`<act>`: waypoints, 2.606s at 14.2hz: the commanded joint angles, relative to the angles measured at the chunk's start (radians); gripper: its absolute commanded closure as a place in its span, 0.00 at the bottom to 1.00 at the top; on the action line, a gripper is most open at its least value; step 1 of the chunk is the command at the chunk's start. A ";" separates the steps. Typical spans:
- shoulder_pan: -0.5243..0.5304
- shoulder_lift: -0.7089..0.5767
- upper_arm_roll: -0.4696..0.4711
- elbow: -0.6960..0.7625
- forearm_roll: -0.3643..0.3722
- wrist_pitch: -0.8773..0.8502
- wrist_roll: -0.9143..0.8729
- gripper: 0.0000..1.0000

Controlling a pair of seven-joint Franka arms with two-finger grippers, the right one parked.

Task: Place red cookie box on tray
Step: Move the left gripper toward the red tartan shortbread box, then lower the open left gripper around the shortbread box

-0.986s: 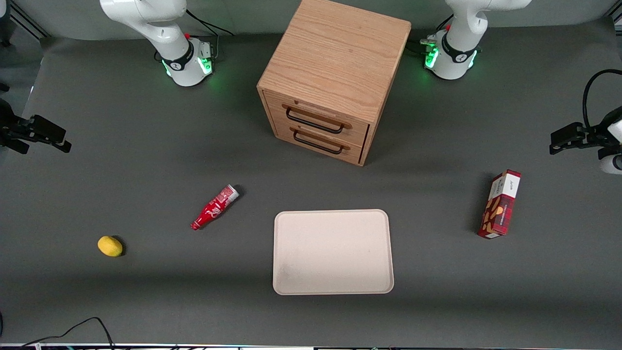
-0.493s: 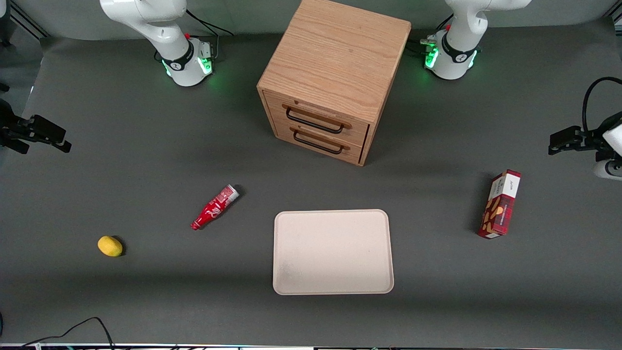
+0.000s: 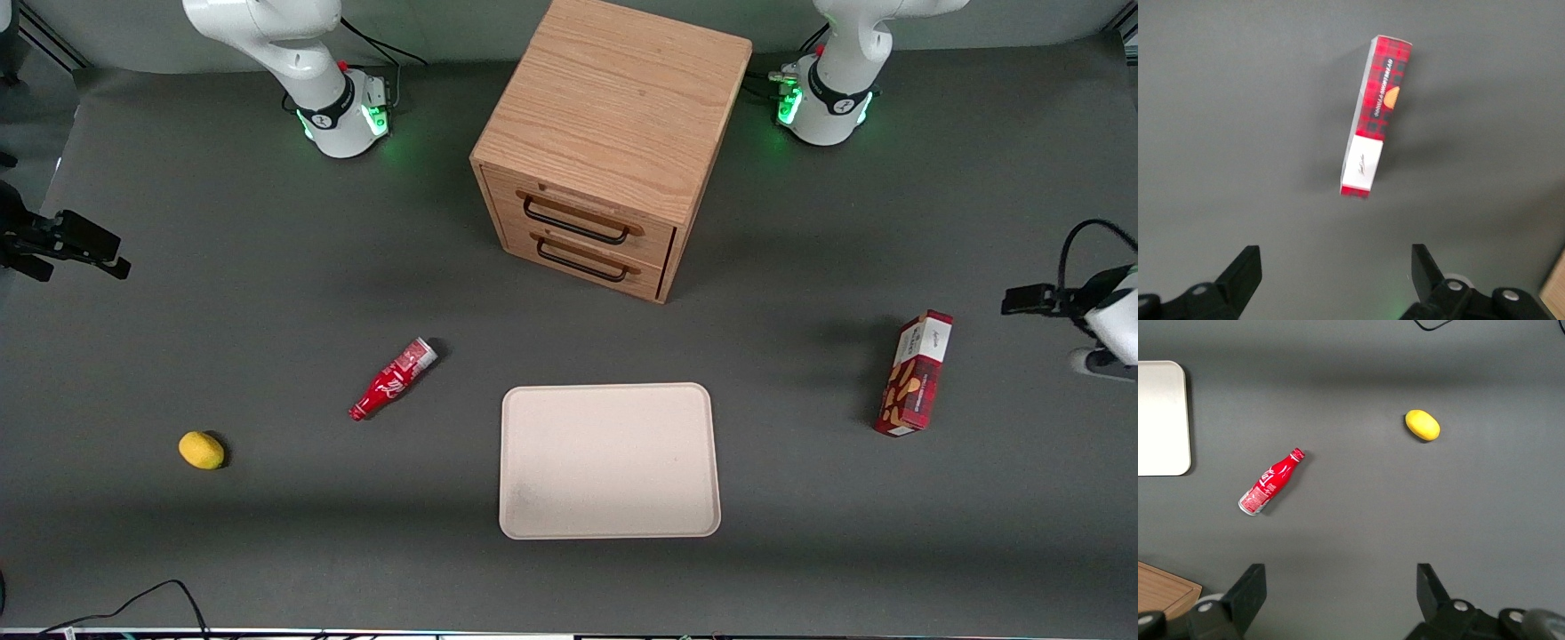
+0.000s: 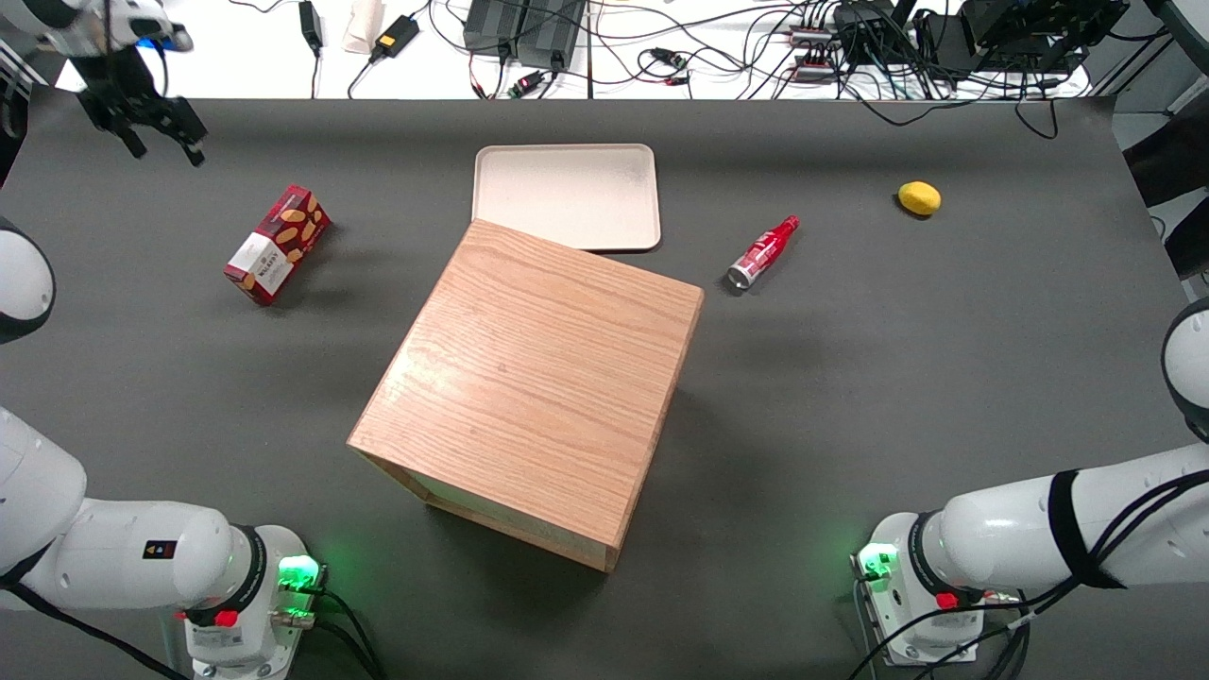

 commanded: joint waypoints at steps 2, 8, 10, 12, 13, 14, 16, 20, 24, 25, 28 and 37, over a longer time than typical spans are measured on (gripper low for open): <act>-0.021 0.008 -0.001 -0.139 -0.004 0.165 0.029 0.00; -0.044 0.097 -0.007 -0.237 -0.003 0.430 0.059 0.01; -0.045 0.116 -0.007 -0.263 -0.004 0.504 0.078 0.01; -0.047 0.123 -0.009 -0.302 -0.004 0.574 0.081 0.00; -0.047 0.123 -0.012 -0.319 -0.004 0.608 0.081 0.00; -0.047 0.125 -0.013 -0.338 -0.004 0.640 0.079 0.00; -0.047 0.143 -0.015 -0.352 -0.006 0.693 0.079 0.00; -0.045 0.163 -0.021 -0.360 -0.046 0.722 0.081 0.00; -0.045 0.166 -0.023 -0.392 -0.049 0.776 0.081 0.00; -0.045 0.166 -0.023 -0.392 -0.050 0.776 0.081 0.00; -0.045 0.166 -0.023 -0.391 -0.050 0.776 0.081 0.01; -0.048 0.165 -0.030 -0.391 -0.050 0.773 0.081 1.00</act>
